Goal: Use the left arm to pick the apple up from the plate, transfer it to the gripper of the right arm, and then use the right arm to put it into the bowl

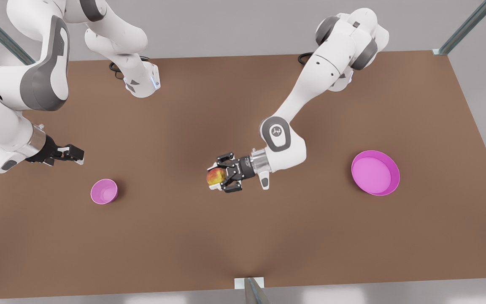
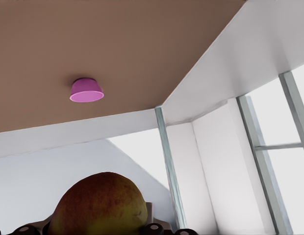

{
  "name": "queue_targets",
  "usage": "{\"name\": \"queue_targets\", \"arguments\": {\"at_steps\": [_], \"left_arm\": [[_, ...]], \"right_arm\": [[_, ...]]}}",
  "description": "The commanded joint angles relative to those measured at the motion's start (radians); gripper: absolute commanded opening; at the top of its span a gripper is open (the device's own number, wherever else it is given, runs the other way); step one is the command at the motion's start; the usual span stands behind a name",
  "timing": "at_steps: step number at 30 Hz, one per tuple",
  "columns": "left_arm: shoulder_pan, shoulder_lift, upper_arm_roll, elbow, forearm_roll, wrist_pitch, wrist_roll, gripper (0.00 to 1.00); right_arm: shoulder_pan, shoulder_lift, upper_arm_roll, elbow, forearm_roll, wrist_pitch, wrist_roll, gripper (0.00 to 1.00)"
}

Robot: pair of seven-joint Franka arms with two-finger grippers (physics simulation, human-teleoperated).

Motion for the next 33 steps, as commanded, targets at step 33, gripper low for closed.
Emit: {"name": "queue_targets", "arguments": {"at_steps": [33], "left_arm": [[0.037, 0.042, -0.045, 0.036, -0.001, -0.068, -0.016, 0.72]], "right_arm": [[0.155, 0.462, 0.155, -0.197, 1.576, 0.214, -0.712, 1.0]]}}
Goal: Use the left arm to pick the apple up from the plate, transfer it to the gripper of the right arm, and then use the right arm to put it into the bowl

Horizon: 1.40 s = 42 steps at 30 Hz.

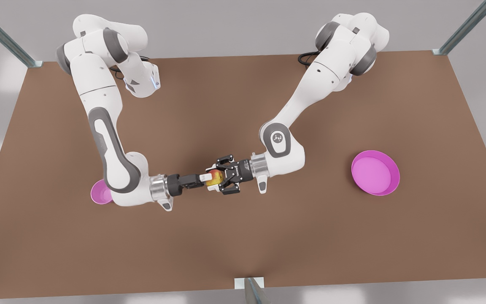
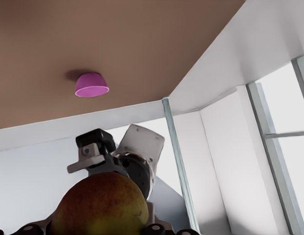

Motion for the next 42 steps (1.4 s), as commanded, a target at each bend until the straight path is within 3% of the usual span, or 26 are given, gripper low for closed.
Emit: {"name": "queue_targets", "arguments": {"at_steps": [1, 7, 9, 11, 15, 17, 19, 22, 27, 29, 31, 33, 35, 39, 41, 42], "left_arm": [[0.0, -0.001, 0.0, 0.001, -0.003, -0.003, -0.05, 0.72], [-0.003, -0.001, 0.002, 0.001, -0.001, -0.003, -0.047, 0.72], [-0.003, -0.003, 0.0, 0.001, -0.001, -0.003, -0.046, 0.72], [-0.005, -0.003, 0.0, 0.001, -0.001, -0.003, -0.046, 0.72], [-0.006, -0.003, 0.002, 0.001, 0.0, -0.003, -0.043, 0.73], [-0.005, -0.003, 0.002, 0.001, 0.002, -0.003, -0.044, 0.83], [-0.005, -0.003, 0.0, -0.001, 0.002, -0.003, -0.05, 1.0], [-0.002, -0.004, 0.0, -0.001, 0.002, -0.003, -0.053, 1.0], [0.008, -0.004, 0.006, -0.001, 0.032, -0.023, -0.05, 1.0], [0.078, -0.009, 0.006, -0.001, 0.278, -0.167, -0.056, 1.0], [0.135, -0.063, 0.005, -0.001, 1.015, -0.46, -0.052, 1.0], [0.294, -0.119, 0.005, -0.001, 1.309, -0.779, 0.227, 1.0], [0.321, -0.182, 0.006, -0.001, 1.701, -0.87, 0.391, 1.0], [0.477, -0.371, 0.022, -0.03, 1.752, -0.939, 0.721, 1.0], [0.476, -0.621, 0.097, -0.239, 1.747, -0.867, 0.813, 1.0], [0.476, -0.65, 0.111, -0.243, 1.749, -0.864, 0.807, 1.0]], "right_arm": [[-0.002, -0.001, 0.01, -0.007, 0.012, 0.016, -0.256, 1.0], [0.009, -0.001, 0.041, -0.013, 0.046, 0.072, -0.278, 0.99], [0.01, -0.001, 0.044, -0.013, 0.056, 0.085, -0.29, 0.7], [0.009, -0.001, 0.046, -0.011, 0.056, 0.085, -0.287, 0.66], [0.006, -0.003, 0.044, -0.011, 0.055, 0.083, -0.289, 0.66], [-0.004, -0.003, 0.044, -0.011, 0.046, 0.077, -0.292, 0.66], [-0.021, -0.004, 0.043, -0.011, 0.001, 0.071, -0.306, 0.66], [-0.044, -0.004, 0.043, -0.011, -0.042, 0.071, -0.306, 0.66], [-0.191, -0.003, 0.043, -0.03, -0.347, 0.017, -0.361, 0.66], [-0.254, -0.01, 0.043, -0.033, -0.489, 0.014, -0.361, 0.67], [-0.301, -0.029, 0.043, -0.042, -0.641, 0.012, -0.35, 0.67], [-0.326, -0.044, 0.033, -0.042, -0.779, 0.019, -0.335, 0.67], [-0.327, -0.073, 0.032, -0.033, -0.919, 0.026, -0.211, 0.67], [-0.321, -0.093, 0.038, 0.006, -1.183, 0.078, -0.054, 0.67], [-0.329, -0.089, 0.032, 0.009, -1.329, 0.108, -0.04, 0.67], [-0.33, -0.089, 0.03, 0.01, -1.373, 0.12, -0.04, 0.67]]}}
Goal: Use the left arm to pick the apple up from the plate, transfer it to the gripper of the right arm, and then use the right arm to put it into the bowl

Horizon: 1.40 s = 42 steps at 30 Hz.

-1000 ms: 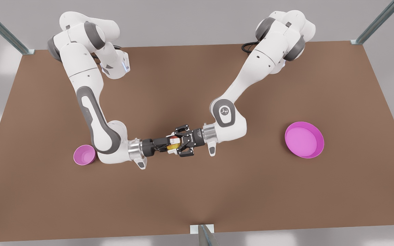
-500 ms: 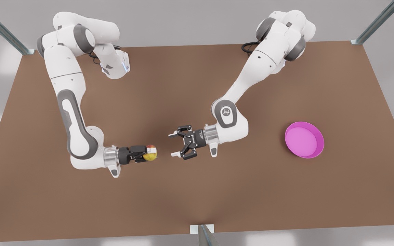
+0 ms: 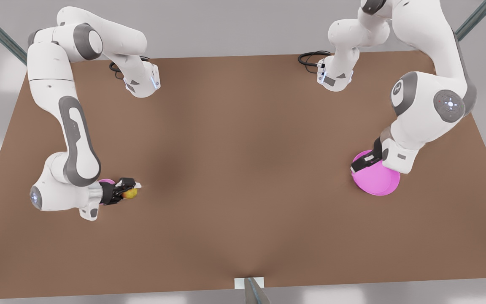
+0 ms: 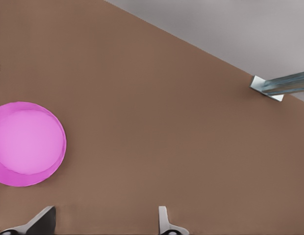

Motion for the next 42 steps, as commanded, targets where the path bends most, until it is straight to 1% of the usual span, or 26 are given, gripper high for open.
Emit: {"name": "queue_targets", "arguments": {"at_steps": [1, 4, 7, 14, 22, 23, 24, 25, 26, 30, 31, 32, 34, 35, 37, 38, 39, 40, 41, 42], "left_arm": [[0.001, -0.051, 0.028, -0.017, 0.076, -0.104, 0.508, 1.0], [0.015, -0.043, 0.035, -0.001, 0.075, -0.144, 0.499, 1.0], [0.015, -0.034, 0.034, -0.002, 0.073, -0.144, 0.497, 1.0], [0.015, -0.034, 0.034, -0.004, 0.073, -0.167, 0.499, 1.0], [0.017, -0.025, 0.034, -0.004, 0.076, -0.167, 0.499, 1.0], [0.018, -0.025, 0.034, -0.002, 0.076, -0.167, 0.499, 1.0], [0.018, -0.025, 0.034, -0.002, 0.076, -0.167, 0.499, 1.0], [0.018, -0.025, 0.034, -0.002, 0.076, -0.167, 0.499, 1.0], [0.018, -0.025, 0.034, -0.002, 0.078, -0.165, 0.499, 1.0], [0.018, -0.018, 0.035, -0.002, 0.078, -0.165, 0.496, 1.0], [0.018, -0.018, 0.035, -0.002, 0.078, -0.165, 0.496, 1.0], [0.018, -0.018, 0.035, -0.002, 0.078, -0.165, 0.496, 1.0], [0.017, -0.018, 0.034, -0.002, 0.078, -0.165, 0.496, 1.0], [0.017, -0.018, 0.035, -0.001, 0.078, -0.165, 0.493, 1.0], [0.017, -0.003, 0.035, 0.003, 0.082, -0.164, 0.491, 1.0], [0.017, 0.001, 0.035, 0.006, 0.084, -0.164, 0.491, 1.0], [0.017, 0.003, 0.037, 0.007, 0.086, -0.159, 0.494, 1.0], [0.017, 0.005, 0.037, 0.021, 0.086, -0.156, 0.493, 1.0], [0.017, 0.005, 0.037, 0.029, 0.087, -0.156, 0.493, 1.0], [0.02, 0.001, 0.052, 0.033, 0.084, -0.159, 0.496, 1.0]], "right_arm": [[-0.004, 0.0, -0.004, 0.003, -0.219, 0.06, 0.161, 0.67], [-0.058, -0.003, 0.001, 0.003, -0.323, 0.07, 0.142, 0.67], [-0.061, -0.003, 0.001, 0.003, -0.392, 0.077, 0.145, 0.67], [-0.069, 0.008, 0.001, -0.042, -0.392, 0.082, 0.145, 0.67], [-0.098, 0.057, -0.002, -0.044, -0.408, 0.122, 0.145, 0.68], [-0.098, 0.057, -0.002, -0.044, -0.408, 0.119, 0.145, 0.71], [-0.099, 0.057, -0.002, -0.044, -0.408, 0.117, 0.145, 0.71], [-0.115, 0.057, 0.002, -0.05, -0.406, 0.117, 0.145, 0.93], [-0.113, 0.054, 0.004, -0.05, -0.408, 0.116, 0.144, 1.0], [-0.115, 0.054, 0.005, -0.048, -0.408, 0.117, 0.144, 1.0], [-0.113, 0.049, 0.004, -0.036, -0.412, 0.125, 0.145, 1.0], [-0.104, 0.043, 0.008, -0.01, -0.459, 0.123, 0.161, 1.0], [-0.079, 0.012, 0.019, 0.053, -0.464, 0.094, 0.161, 1.0], [-0.046, -0.009, 0.022, 0.124, -0.469, 0.068, 0.233, 1.0], [0.006, -0.018, 0.018, 0.337, -0.475, -0.071, 0.282, 1.0], [0.046, -0.049, 0.019, 0.409, -0.515, -0.119, 0.331, 1.0], [0.056, -0.11, 0.021, 0.409, -0.518, -0.159, 0.426, 1.0], [0.054, -0.192, 0.035, 0.401, -0.515, -0.199, 0.641, 1.0], [0.053, -0.199, 0.036, 0.391, -0.526, -0.253, 0.698, 1.0], [0.03, -0.207, 0.036, 0.366, -0.52, -0.25, 0.693, 1.0]]}}
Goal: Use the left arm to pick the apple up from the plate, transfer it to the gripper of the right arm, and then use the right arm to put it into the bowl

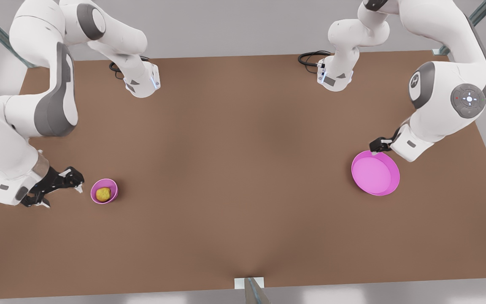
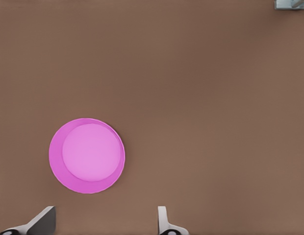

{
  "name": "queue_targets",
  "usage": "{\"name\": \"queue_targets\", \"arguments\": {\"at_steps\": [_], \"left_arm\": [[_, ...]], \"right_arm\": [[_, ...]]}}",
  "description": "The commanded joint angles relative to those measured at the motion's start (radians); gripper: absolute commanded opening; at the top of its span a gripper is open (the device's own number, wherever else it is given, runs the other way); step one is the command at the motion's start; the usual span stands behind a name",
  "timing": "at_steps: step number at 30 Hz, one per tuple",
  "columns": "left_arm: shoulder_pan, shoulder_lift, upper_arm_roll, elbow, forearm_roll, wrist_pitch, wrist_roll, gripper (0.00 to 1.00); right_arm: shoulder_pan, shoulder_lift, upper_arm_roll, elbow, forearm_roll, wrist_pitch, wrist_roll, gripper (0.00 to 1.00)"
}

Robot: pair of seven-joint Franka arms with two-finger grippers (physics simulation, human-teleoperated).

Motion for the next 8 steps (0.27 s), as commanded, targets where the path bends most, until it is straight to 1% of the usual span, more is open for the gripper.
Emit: {"name": "queue_targets", "arguments": {"at_steps": [1, 3, 4, 5, 6, 7, 8], "left_arm": [[0.015, -0.014, 0.019, 0.001, -0.003, 0.002, 0.05, 1.0], [0.009, -0.019, 0.019, -0.009, -0.001, 0.002, 0.043, 1.0], [0.009, -0.017, 0.019, -0.009, -0.001, 0.004, 0.047, 1.0], [0.007, -0.003, 0.018, -0.003, 0.003, 0.007, 0.048, 1.0], [0.007, -0.002, 0.018, -0.002, 0.003, 0.009, 0.048, 1.0], [0.007, 0.0, 0.018, -0.002, 0.003, 0.01, 0.048, 1.0], [0.007, 0.003, 0.018, -0.002, 0.003, 0.018, 0.05, 1.0]], "right_arm": [[-0.017, -0.03, 0.021, -0.015, -0.013, -0.152, 0.43, 1.0], [-0.031, -0.114, 0.024, -0.15, -0.012, -0.132, 0.432, 1.0], [-0.029, -0.123, 0.025, -0.152, -0.012, -0.135, 0.436, 1.0], [0.05, -0.165, -0.061, -0.152, -0.008, -0.147, 0.455, 1.0], [0.054, -0.198, -0.082, -0.179, 0.034, -0.169, 0.455, 1.0], [0.031, -0.247, -0.085, -0.262, 0.062, -0.147, 0.461, 1.0], [0.029, -0.295, -0.084, -0.345, 0.065, -0.075, 0.465, 1.0]]}}
